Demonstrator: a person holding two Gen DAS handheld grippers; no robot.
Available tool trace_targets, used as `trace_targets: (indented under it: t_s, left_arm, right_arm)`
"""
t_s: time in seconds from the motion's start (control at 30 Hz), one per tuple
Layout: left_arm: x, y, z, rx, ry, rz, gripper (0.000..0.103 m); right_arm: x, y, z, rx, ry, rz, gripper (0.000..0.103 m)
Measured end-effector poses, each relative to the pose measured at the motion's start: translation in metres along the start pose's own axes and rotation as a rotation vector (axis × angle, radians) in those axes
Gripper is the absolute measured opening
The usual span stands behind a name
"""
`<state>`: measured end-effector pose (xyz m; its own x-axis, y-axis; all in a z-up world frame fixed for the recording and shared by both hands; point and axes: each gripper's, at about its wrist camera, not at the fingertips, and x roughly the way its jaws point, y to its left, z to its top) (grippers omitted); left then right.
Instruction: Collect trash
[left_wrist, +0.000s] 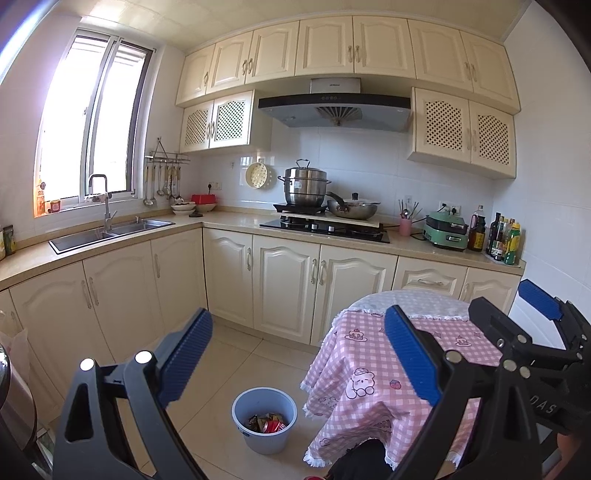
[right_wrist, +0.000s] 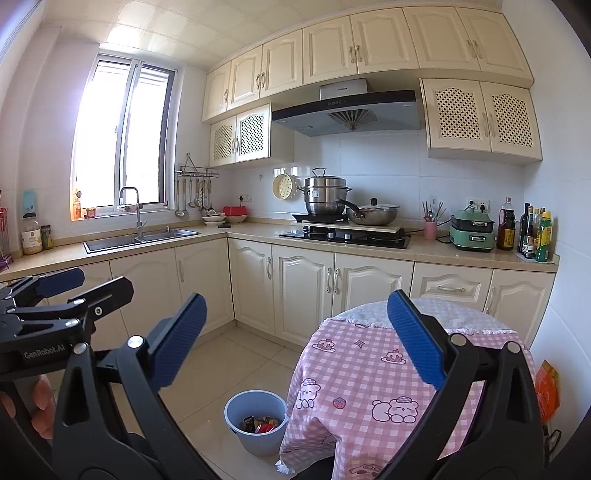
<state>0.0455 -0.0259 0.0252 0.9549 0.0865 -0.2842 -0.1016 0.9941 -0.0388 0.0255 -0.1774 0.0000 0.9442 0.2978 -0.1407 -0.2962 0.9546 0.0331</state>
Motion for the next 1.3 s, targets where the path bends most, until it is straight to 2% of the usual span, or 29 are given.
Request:
trace_targets:
  t_s: [1.03,1.3]
  left_arm:
    - [0.021,-0.001,-0.013,-0.013,0.073,-0.026,0.092]
    - [0.049,0.004,-0.030,-0.030,0.145,-0.018,0.092]
  right_arm:
    - [0.004,-0.017,-0.011,0.018,0.020,-0.051,0.097]
    - [0.025,-0.027,-0.026,0.028,0.067,-0.068,0.097]
